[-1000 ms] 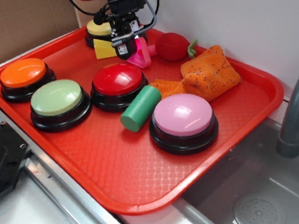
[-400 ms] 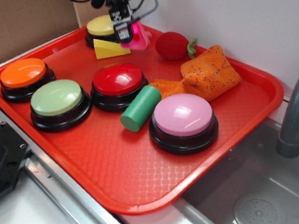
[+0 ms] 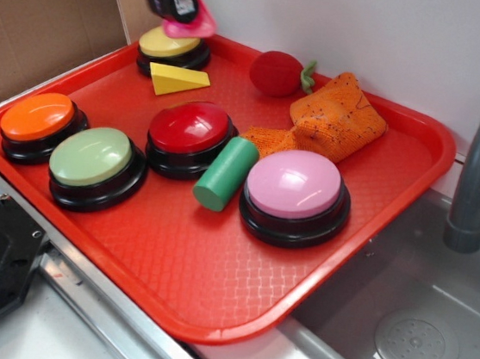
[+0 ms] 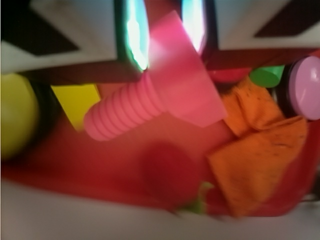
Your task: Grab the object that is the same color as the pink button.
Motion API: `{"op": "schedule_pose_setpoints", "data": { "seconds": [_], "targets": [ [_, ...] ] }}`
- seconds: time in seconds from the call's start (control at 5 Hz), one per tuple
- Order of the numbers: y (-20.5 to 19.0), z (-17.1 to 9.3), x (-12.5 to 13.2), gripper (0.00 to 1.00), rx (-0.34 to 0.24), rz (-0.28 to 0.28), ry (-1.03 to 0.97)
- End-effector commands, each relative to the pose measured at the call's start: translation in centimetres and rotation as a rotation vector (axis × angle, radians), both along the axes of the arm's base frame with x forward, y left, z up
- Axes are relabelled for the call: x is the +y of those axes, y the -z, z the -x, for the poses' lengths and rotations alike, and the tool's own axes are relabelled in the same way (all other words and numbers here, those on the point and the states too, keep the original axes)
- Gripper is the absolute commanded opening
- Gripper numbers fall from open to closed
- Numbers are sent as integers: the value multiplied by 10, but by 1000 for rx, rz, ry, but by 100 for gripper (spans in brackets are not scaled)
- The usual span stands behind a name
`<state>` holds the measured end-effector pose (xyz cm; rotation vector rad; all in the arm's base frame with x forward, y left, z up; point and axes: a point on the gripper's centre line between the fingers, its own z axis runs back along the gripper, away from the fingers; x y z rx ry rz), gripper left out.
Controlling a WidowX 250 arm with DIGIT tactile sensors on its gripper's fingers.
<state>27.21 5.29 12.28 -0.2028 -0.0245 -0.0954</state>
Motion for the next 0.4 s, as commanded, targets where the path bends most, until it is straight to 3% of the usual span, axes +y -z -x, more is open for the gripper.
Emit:
{"op": "schedule_pose_setpoints", "data": {
  "seconds": [0.0, 0.2],
  "targets": [
    [-24, 14, -51, 0, 23, -208, -329],
    [-24, 23, -66, 0, 15, -195, -351]
  ]
}}
